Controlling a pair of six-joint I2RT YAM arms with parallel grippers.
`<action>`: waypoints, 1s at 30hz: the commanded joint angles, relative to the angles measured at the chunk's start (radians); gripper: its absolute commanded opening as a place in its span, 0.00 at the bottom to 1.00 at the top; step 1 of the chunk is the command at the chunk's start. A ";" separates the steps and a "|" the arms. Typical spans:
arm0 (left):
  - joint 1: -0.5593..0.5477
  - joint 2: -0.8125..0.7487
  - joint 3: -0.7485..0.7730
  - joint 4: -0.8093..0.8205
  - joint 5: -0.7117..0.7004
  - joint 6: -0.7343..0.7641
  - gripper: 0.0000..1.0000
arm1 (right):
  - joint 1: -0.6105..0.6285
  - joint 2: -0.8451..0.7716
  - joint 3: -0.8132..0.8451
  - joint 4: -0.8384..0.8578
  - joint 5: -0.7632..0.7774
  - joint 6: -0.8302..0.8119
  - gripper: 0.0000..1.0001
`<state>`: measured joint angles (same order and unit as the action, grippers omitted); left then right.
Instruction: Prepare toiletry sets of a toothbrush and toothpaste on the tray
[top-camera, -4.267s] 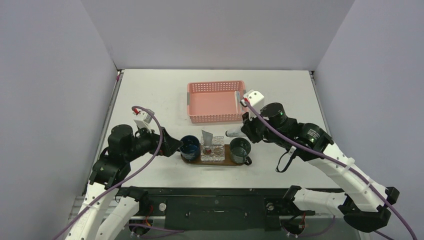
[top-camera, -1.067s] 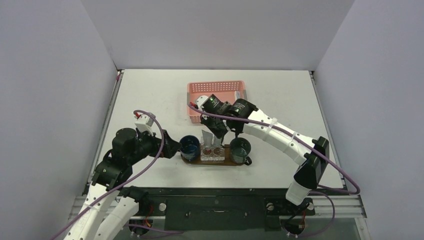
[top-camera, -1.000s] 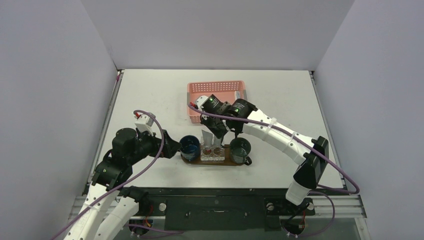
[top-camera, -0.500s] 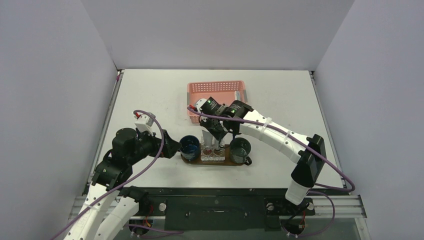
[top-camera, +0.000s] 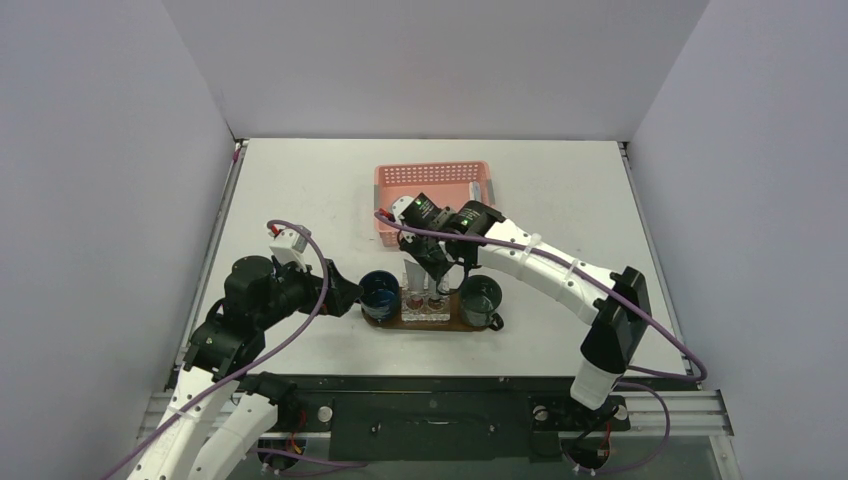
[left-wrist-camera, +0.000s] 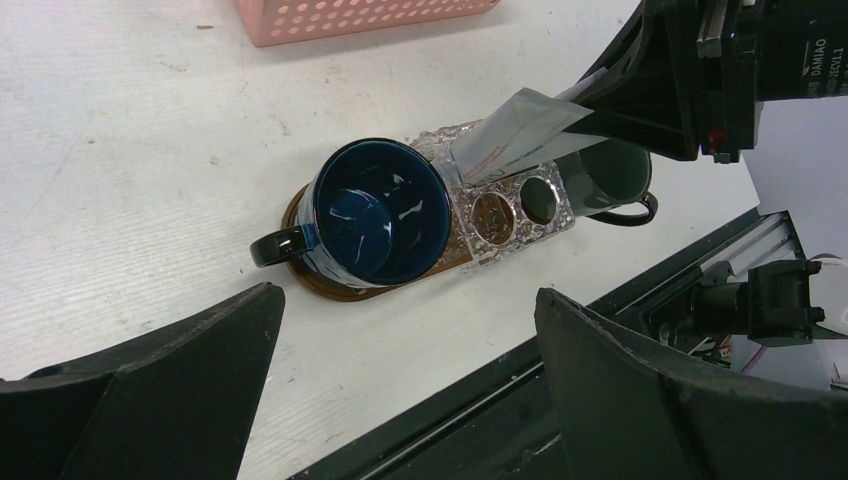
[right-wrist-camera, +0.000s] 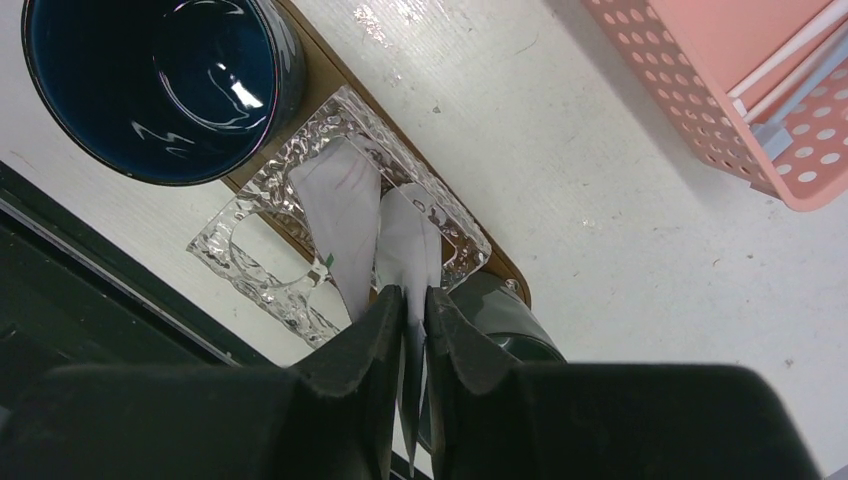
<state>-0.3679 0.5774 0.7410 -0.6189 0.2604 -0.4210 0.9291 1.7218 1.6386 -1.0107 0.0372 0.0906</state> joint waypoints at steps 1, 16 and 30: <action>-0.006 -0.001 0.003 0.022 -0.008 0.010 0.96 | -0.007 0.004 0.000 0.030 0.012 0.008 0.14; -0.006 -0.008 0.004 0.025 -0.008 0.009 0.96 | -0.010 -0.052 0.024 0.036 0.050 0.033 0.26; -0.006 0.005 0.004 0.022 -0.006 0.011 0.96 | -0.020 -0.195 -0.001 0.112 0.118 0.078 0.31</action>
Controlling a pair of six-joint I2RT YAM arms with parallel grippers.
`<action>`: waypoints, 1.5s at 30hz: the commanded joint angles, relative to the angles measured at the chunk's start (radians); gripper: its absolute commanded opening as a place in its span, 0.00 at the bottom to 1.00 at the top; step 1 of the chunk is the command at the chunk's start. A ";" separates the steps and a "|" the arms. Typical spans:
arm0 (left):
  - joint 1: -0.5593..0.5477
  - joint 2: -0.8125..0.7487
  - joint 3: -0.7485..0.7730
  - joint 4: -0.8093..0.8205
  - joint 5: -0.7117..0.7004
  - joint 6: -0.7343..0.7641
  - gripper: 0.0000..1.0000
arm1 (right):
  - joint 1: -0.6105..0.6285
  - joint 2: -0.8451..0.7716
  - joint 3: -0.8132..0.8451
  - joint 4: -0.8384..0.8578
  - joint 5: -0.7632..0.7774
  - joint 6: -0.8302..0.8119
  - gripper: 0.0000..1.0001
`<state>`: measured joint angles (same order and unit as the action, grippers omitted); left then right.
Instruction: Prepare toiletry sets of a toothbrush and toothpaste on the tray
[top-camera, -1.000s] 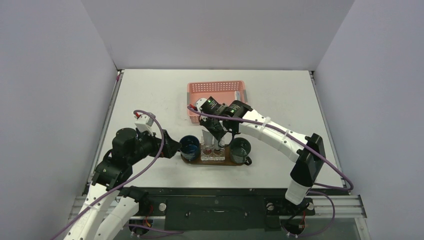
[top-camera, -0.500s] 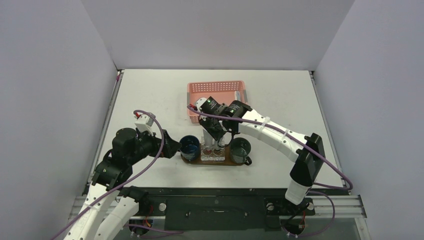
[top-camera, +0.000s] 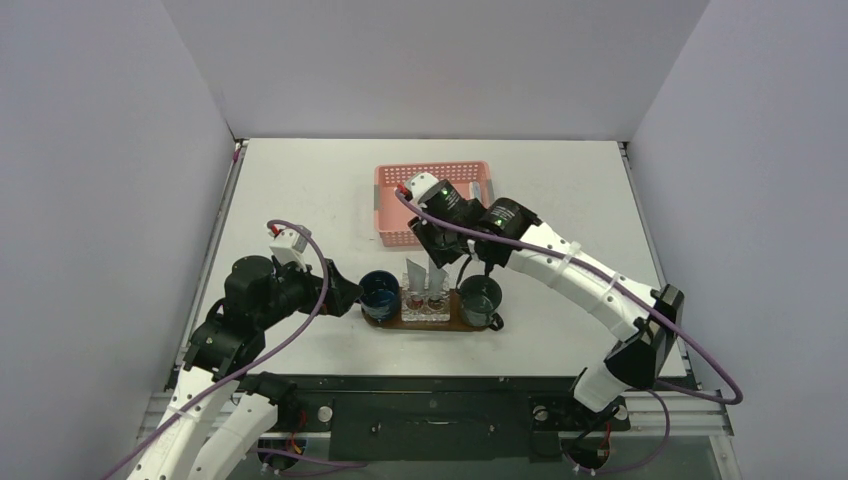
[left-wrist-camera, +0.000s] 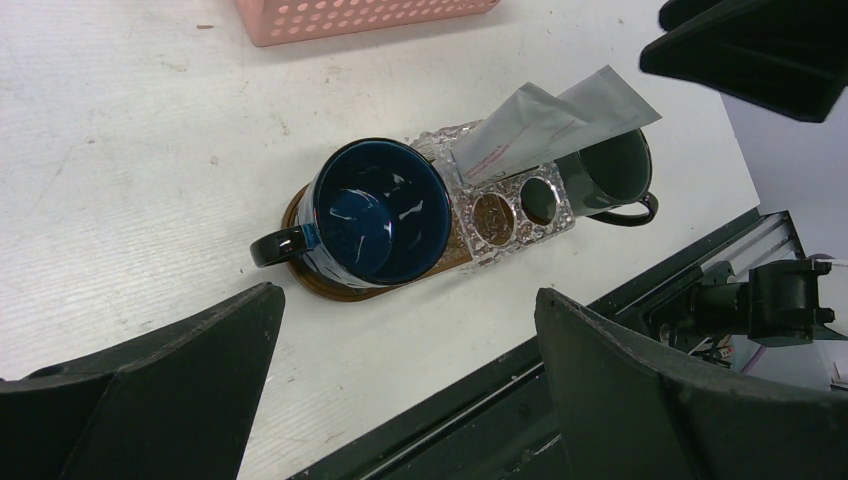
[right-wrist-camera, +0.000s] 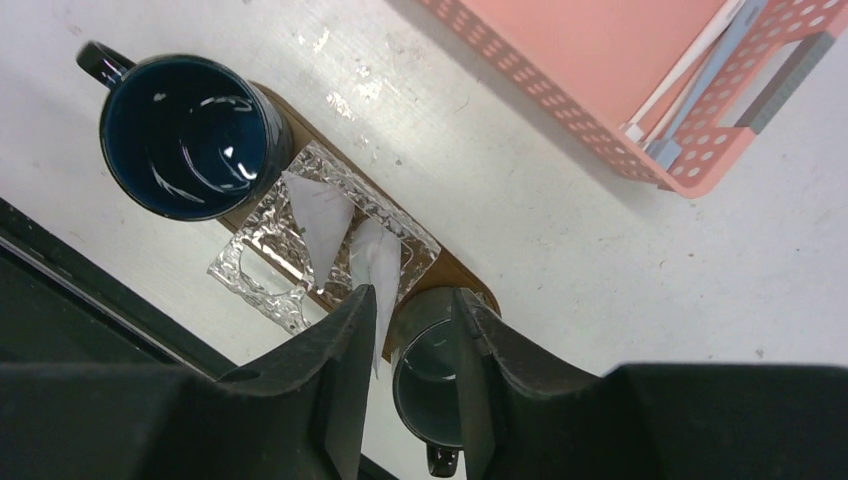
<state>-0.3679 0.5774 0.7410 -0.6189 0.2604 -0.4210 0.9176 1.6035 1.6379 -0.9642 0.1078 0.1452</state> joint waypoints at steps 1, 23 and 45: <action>-0.006 0.007 0.004 0.022 -0.007 0.010 0.96 | -0.009 -0.085 -0.003 0.071 0.050 0.027 0.31; -0.009 0.106 0.034 -0.002 -0.010 0.016 0.96 | -0.102 -0.390 -0.271 0.216 0.046 0.067 0.40; -0.018 0.158 0.023 0.018 -0.085 0.024 0.96 | -0.233 -0.217 -0.260 0.384 0.032 0.107 0.43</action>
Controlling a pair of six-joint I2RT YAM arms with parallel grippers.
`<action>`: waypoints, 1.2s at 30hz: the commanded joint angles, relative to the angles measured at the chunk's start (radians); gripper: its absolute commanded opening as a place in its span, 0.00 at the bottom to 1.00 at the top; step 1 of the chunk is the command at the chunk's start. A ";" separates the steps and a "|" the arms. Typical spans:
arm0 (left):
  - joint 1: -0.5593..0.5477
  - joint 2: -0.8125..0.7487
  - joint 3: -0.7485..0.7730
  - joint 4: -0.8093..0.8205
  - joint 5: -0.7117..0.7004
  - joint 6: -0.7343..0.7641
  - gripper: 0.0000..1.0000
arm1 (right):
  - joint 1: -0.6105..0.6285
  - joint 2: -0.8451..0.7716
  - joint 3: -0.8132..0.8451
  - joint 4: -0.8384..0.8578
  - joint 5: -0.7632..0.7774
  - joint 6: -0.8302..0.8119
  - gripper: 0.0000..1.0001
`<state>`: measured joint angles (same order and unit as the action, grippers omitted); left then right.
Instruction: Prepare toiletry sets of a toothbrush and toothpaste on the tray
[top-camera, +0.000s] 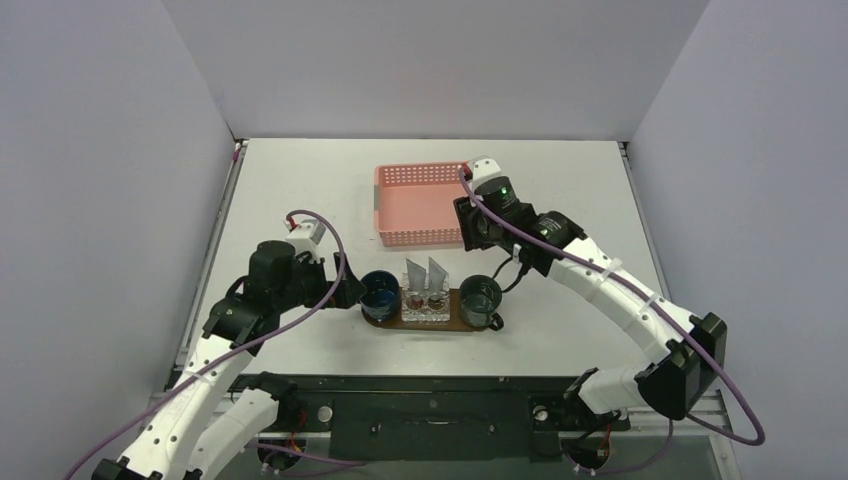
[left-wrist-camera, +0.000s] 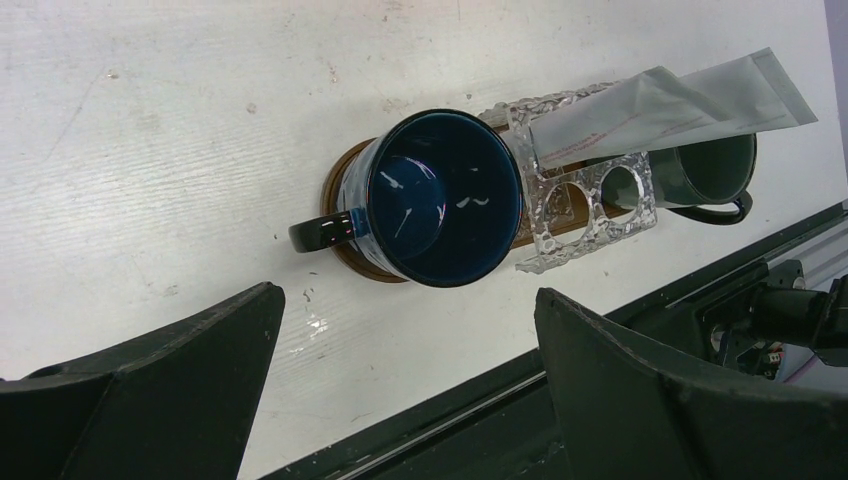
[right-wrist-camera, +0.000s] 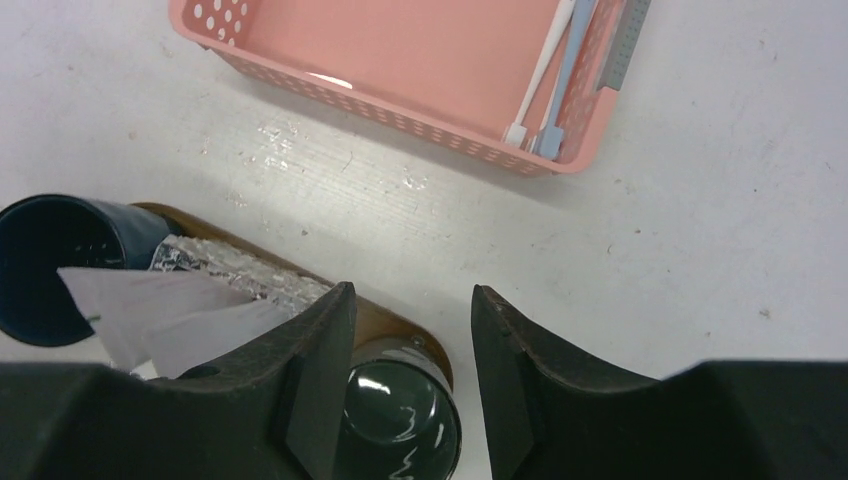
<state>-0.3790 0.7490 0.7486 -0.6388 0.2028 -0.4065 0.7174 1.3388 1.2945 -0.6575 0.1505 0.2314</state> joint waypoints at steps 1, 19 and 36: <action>-0.006 -0.016 0.014 0.037 -0.029 0.011 0.96 | -0.045 0.074 0.093 0.088 -0.013 0.023 0.44; -0.001 -0.016 0.011 0.049 -0.005 0.019 0.96 | -0.114 0.470 0.401 0.117 -0.073 0.053 0.50; 0.019 0.006 0.009 0.050 0.008 0.022 0.96 | -0.152 0.800 0.675 0.065 -0.124 0.054 0.50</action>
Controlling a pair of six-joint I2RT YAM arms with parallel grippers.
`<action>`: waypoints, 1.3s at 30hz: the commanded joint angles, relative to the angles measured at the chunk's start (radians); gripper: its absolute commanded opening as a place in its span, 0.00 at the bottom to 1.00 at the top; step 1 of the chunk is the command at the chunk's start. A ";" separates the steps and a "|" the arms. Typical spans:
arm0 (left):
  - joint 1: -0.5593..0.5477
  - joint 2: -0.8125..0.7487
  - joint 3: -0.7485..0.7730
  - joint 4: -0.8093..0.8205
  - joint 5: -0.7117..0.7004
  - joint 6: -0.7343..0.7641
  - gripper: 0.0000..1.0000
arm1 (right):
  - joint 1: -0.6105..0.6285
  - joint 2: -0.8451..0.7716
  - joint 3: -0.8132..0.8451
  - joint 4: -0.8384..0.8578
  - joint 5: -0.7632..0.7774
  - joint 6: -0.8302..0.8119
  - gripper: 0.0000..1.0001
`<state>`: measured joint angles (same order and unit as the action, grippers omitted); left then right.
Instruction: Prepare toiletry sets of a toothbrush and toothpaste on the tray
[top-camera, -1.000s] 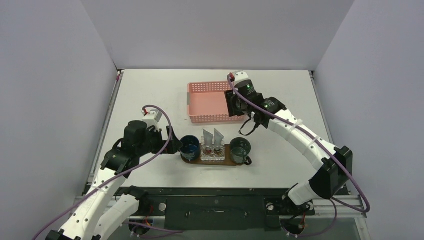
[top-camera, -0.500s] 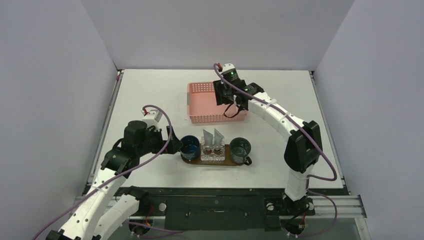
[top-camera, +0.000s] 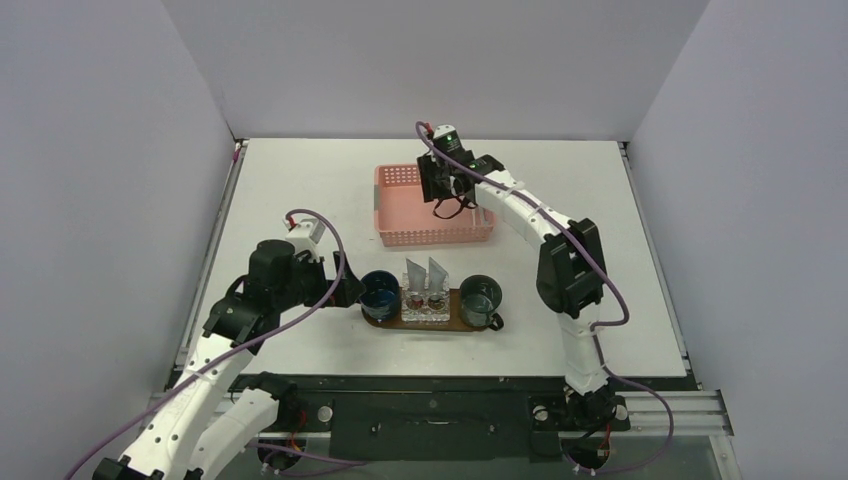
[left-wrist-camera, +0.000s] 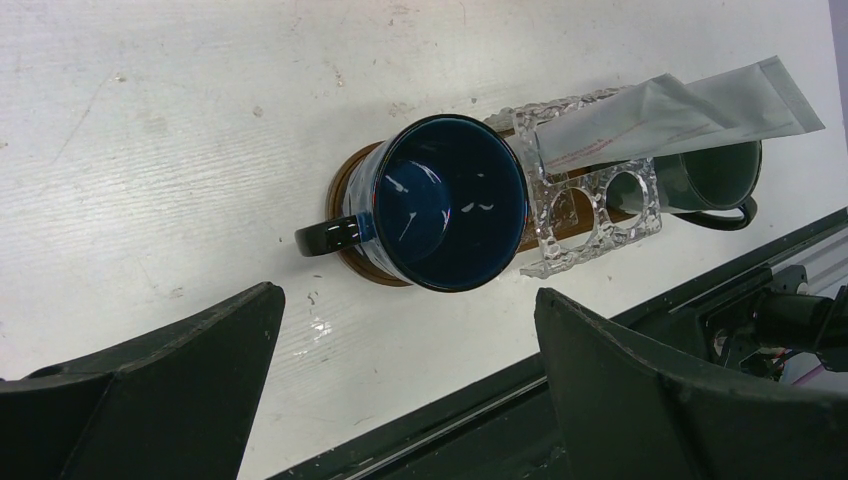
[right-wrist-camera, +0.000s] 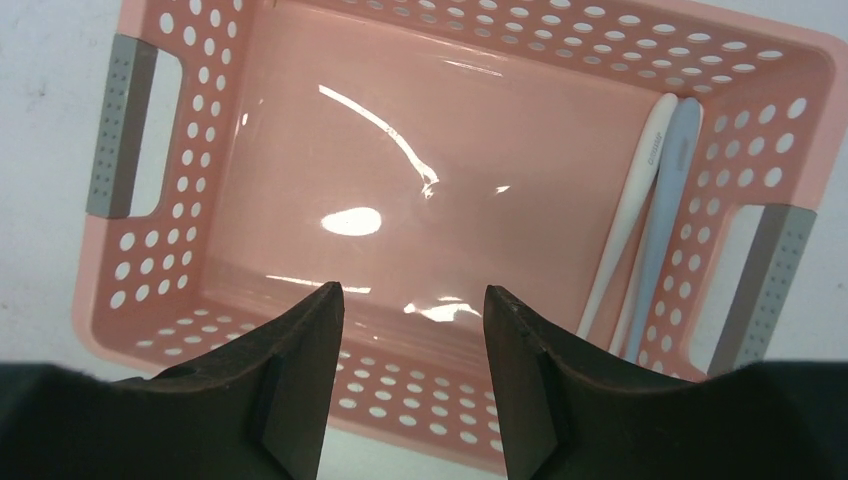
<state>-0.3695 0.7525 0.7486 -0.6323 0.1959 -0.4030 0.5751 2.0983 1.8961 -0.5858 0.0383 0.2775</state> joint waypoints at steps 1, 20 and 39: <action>0.010 0.001 0.010 0.045 0.016 0.018 0.96 | -0.011 0.062 0.085 -0.007 -0.013 0.009 0.50; 0.021 0.011 0.010 0.049 0.030 0.023 0.96 | -0.020 0.186 0.090 -0.007 0.021 0.006 0.50; 0.023 -0.015 0.010 0.045 0.036 0.025 0.96 | -0.083 0.039 -0.087 0.034 0.209 0.070 0.50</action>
<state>-0.3511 0.7536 0.7486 -0.6319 0.2142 -0.3973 0.4946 2.2093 1.8160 -0.5808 0.1997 0.3271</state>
